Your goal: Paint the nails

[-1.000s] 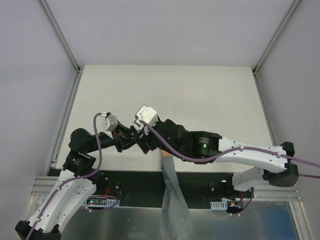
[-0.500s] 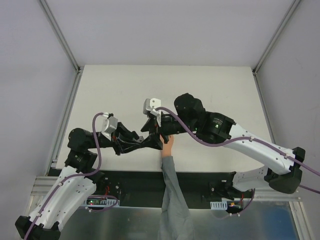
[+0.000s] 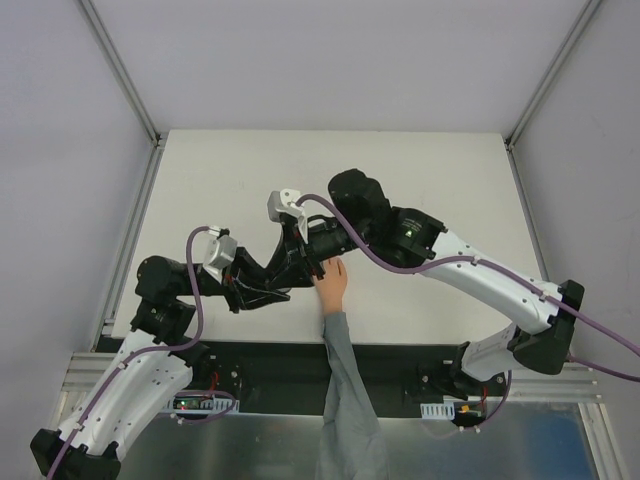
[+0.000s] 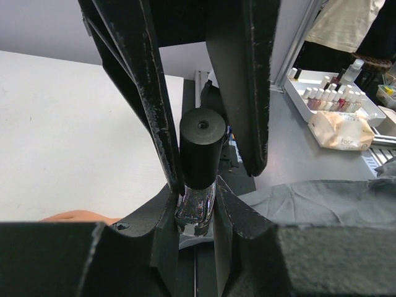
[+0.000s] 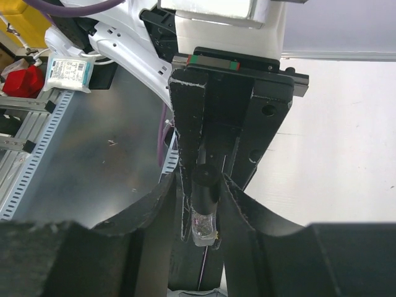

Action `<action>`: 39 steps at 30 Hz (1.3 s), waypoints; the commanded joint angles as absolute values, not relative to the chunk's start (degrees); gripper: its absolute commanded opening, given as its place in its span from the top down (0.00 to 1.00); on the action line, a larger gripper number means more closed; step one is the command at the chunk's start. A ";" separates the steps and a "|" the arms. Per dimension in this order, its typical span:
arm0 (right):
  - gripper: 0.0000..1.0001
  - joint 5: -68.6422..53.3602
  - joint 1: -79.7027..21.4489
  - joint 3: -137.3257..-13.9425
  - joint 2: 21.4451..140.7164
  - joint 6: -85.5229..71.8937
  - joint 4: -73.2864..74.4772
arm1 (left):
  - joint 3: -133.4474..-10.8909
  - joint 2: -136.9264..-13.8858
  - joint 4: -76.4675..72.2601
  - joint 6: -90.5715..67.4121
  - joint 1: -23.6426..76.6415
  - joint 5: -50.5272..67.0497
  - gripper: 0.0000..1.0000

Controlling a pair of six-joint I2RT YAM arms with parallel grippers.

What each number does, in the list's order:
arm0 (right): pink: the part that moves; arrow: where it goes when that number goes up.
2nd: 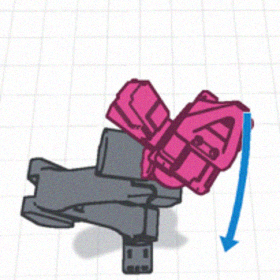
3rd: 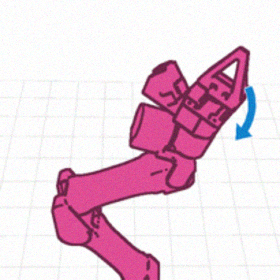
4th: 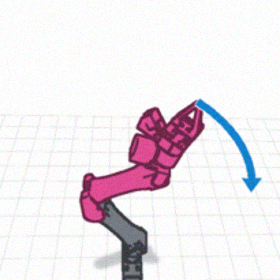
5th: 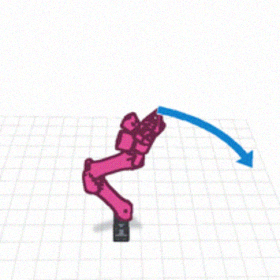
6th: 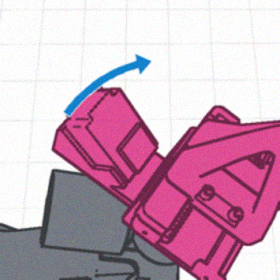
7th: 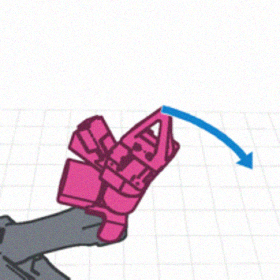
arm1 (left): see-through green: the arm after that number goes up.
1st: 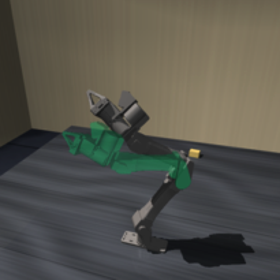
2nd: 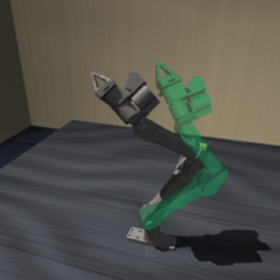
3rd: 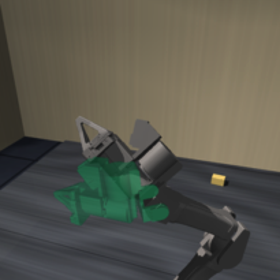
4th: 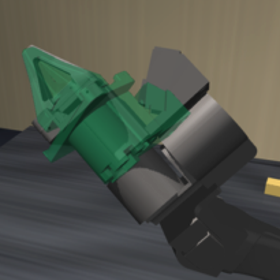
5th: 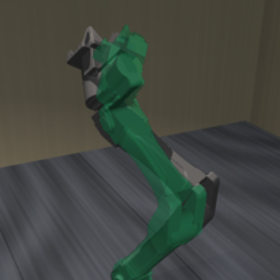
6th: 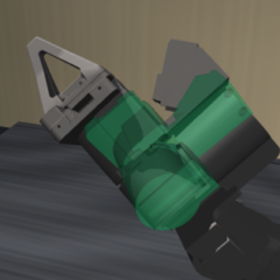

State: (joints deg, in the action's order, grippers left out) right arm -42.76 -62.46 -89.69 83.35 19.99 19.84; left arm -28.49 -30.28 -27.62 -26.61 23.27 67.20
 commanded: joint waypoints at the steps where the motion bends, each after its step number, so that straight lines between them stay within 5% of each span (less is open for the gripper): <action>1: 0.66 -47.99 -61.70 -92.02 83.41 19.86 18.19 | -29.97 -30.32 -31.64 -27.07 23.38 68.82 1.00; 5: 0.79 -48.69 -61.35 -91.76 83.50 19.42 18.19 | -29.97 -30.32 -31.64 -26.89 23.38 68.55 1.00; 6: 0.92 -48.08 -61.35 -91.58 83.41 19.51 18.28 | -30.06 -30.24 -31.64 -26.98 23.38 68.47 1.00; 8: 1.00 -46.50 -61.43 -90.53 83.15 20.04 19.07 | -29.97 -29.54 -30.68 -26.37 23.38 66.19 1.00; 12: 0.99 -40.19 -61.61 -84.75 79.99 18.90 16.10 | -31.90 -28.13 -18.58 -16.72 23.20 53.90 1.00; 15: 1.00 -24.06 -63.80 -77.71 75.86 16.10 11.53 | -32.96 -26.81 -12.57 -13.28 23.03 45.02 1.00; 19: 0.99 39.79 -82.90 -73.92 75.66 13.54 7.04 | -31.99 -24.79 -12.22 -12.66 21.80 37.80 1.00; 22: 1.00 55.70 -88.58 -77.86 82.43 10.47 5.98 | -32.17 -24.61 -12.13 -12.66 21.01 38.93 1.00; 27: 0.99 52.74 -88.33 -80.60 84.29 6.68 9.76 | -32.34 -26.28 -12.22 -13.09 21.01 41.56 1.00; 30: 0.79 49.32 -87.72 -80.51 82.19 9.22 11.24 | -32.34 -26.98 -12.57 -13.36 21.01 43.94 1.00; 33: 0.69 41.42 -86.66 -81.21 79.46 11.85 15.19 | -32.69 -28.03 -12.66 -13.62 21.01 45.87 1.00; 39: 0.45 8.74 -78.32 -79.54 71.64 12.92 18.54 | -33.13 -31.11 -15.38 -15.82 21.09 57.03 1.00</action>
State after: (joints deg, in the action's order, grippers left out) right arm 30.46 -83.33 -79.57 78.24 11.46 15.27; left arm -30.55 -29.76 -9.54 -13.98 21.28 49.82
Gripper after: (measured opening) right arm 0.516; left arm 0.213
